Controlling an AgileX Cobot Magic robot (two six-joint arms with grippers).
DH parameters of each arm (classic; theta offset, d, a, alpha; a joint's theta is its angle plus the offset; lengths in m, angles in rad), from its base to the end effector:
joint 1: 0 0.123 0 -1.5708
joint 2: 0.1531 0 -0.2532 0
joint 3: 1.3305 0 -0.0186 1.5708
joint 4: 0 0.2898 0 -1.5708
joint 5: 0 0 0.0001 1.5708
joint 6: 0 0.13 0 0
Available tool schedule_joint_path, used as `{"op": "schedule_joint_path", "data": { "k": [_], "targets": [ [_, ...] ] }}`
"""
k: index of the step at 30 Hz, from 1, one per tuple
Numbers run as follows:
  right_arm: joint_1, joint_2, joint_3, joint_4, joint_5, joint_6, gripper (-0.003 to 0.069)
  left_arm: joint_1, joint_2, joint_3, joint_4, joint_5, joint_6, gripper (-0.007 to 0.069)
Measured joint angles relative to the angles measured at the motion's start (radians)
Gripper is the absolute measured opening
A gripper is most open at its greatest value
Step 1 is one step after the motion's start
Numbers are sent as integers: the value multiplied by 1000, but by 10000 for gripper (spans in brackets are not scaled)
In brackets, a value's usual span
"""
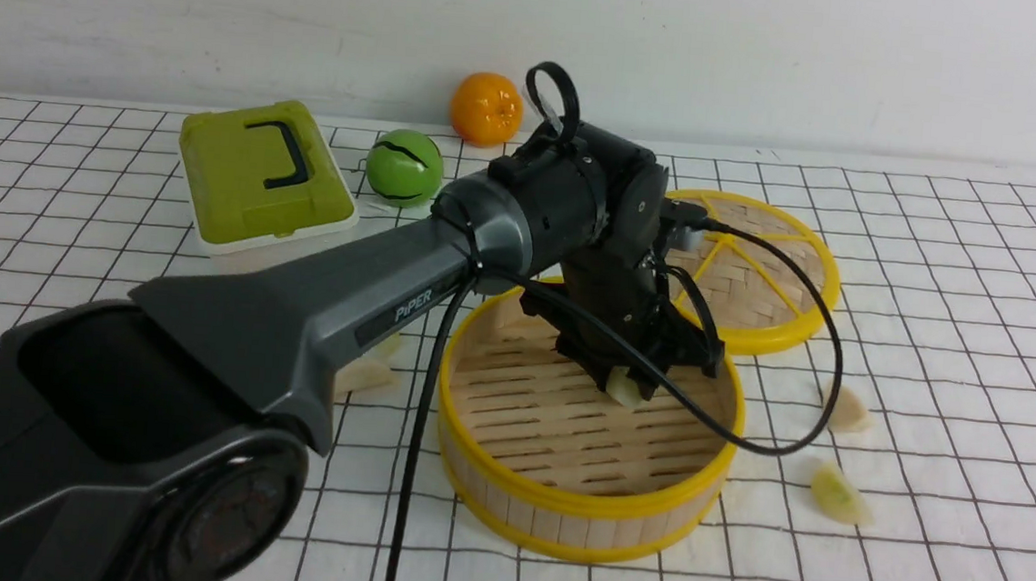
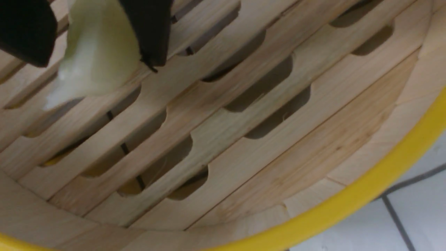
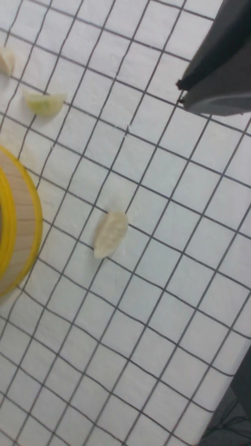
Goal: Put the dumplings into the steamer on the table with the white tablecloth.
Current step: 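Place the dumpling into the bamboo steamer basket with the left gripper, then reach for and grasp a dumpling on the table with the left gripper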
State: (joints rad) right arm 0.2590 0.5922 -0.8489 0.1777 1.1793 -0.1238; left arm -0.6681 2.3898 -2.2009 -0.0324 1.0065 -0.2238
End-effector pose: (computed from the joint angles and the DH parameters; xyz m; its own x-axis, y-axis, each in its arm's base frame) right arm 0.1560 0.0633 0.3152 -0.6922 -0.2399 -0.6807 -0.3982 0.9135 0.0830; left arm 0.4353 -0.3480 0.1385 -0.8323 0.3527 -0.4277 0.4429 0.8870 -0.1304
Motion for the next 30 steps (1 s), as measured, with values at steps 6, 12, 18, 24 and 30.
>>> {"op": "schedule_joint_path", "data": {
  "k": [6, 12, 18, 24, 30],
  "targets": [
    [0, 0, 0, -15, -33, 12, 15, 0, -53, -70, 62, 161, -1, 581],
    [0, 0, 0, -13, -113, 12, 20, 25, -266, -9, 122, 224, 33, 559],
    [0, 0, 0, 9, -128, 12, 20, 175, -517, 350, 123, 229, 59, 519],
    [0, 0, 0, 21, -147, 8, 24, 305, -578, 622, 73, 146, 189, 519],
    [0, 0, 0, 21, -137, 8, 29, 308, -525, 675, 32, -11, 393, 519]
  ]
}}
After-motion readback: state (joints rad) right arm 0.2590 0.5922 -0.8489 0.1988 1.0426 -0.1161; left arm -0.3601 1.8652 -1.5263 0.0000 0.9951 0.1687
